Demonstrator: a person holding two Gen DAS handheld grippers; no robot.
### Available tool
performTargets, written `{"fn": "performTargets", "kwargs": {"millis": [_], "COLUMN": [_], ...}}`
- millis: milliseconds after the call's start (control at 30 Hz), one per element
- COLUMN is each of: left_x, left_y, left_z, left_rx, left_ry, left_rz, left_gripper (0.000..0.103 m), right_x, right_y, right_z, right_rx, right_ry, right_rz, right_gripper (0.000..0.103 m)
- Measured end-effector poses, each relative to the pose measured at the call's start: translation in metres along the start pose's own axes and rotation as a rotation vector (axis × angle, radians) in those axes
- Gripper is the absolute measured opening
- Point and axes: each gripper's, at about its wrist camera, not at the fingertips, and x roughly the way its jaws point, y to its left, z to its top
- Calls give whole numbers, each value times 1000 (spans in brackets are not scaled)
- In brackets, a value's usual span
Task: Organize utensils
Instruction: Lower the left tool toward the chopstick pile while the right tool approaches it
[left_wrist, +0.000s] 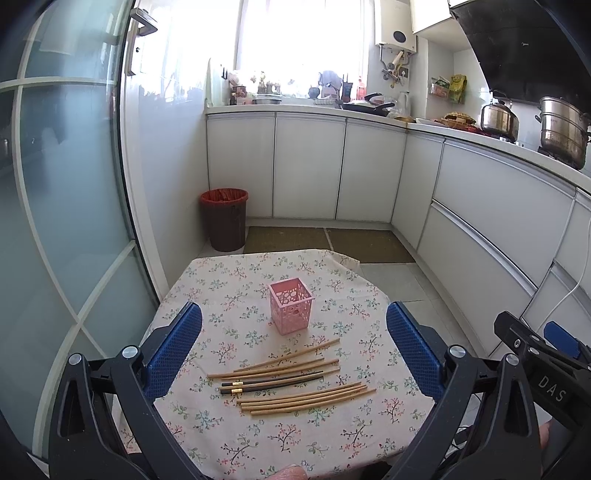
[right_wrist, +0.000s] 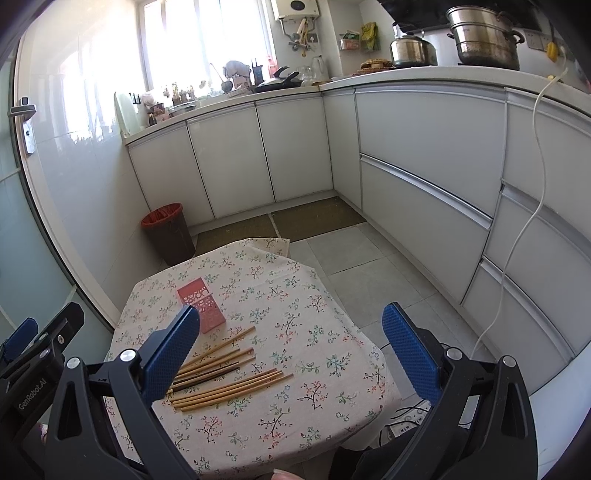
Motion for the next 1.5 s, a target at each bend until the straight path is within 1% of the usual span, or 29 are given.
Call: {"fn": "performTargets", "kwargs": {"millis": [133,200,300,367,467,533,600,633,700,767,867,967,1067,1167,1200,1233,1267,1300,1333,1367,1400,1433,1500], "left_x": [5,12,30,51,90,122,158,176,214,248,294,334,368,393,400,408,414,419,423,424,426,430,435], "left_y": [0,1,0,-2,-3,-5,-8,-11,-24,-40,-66,-85,-96,-98,-98,-97,-96,-95,-95,-93,-92,-90,-87], "left_z": [-1,-1,-4,-8,-17,-22,-30,-36,-47,-60,-77,-90,-95,-96,-97,-99,-102,-106,-108,-106,-105,-103,-100], "left_rx": [-1,-1,6,17,34,46,62,71,105,154,248,310,373,407,413,416,416,417,419,413,407,393,383], "left_ry": [15,37,99,160,250,311,398,444,554,631,693,769,796,815,826,847,873,892,892,867,855,849,852], "left_rz": [1,-2,-7,-12,-25,-26,-50,-72,-144,-185,-201,-247,-245,-237,-229,-225,-230,-229,-227,-233,-230,-226,-222], "left_gripper": [96,96,96,96,96,96,96,96,96,96,96,96,96,95,90,77,70,60,58,56,52,46,40], "right_x": [5,11,28,47,78,97,116,124,143,161,184,206,224,237,240,243,246,249,251,254,255,257,259], "right_y": [0,-1,-5,-11,-24,-33,-39,-43,-51,-60,-71,-81,-92,-97,-97,-96,-95,-93,-92,-91,-90,-90,-87], "right_z": [-1,-2,-4,-7,-17,-24,-32,-35,-41,-45,-53,-61,-68,-72,-73,-75,-76,-78,-80,-81,-82,-83,-85], "right_rx": [0,4,18,33,76,111,120,127,148,177,204,206,224,260,266,267,264,261,261,262,264,264,259], "right_ry": [12,29,84,147,243,276,304,320,356,400,455,496,538,586,601,614,623,632,639,647,654,662,678], "right_rz": [-2,2,21,39,80,89,78,68,57,69,79,58,48,65,74,80,82,83,83,84,84,85,83], "right_gripper": [96,96,96,96,96,96,96,96,96,96,96,96,96,96,96,96,96,96,96,96,96,96,96]}}
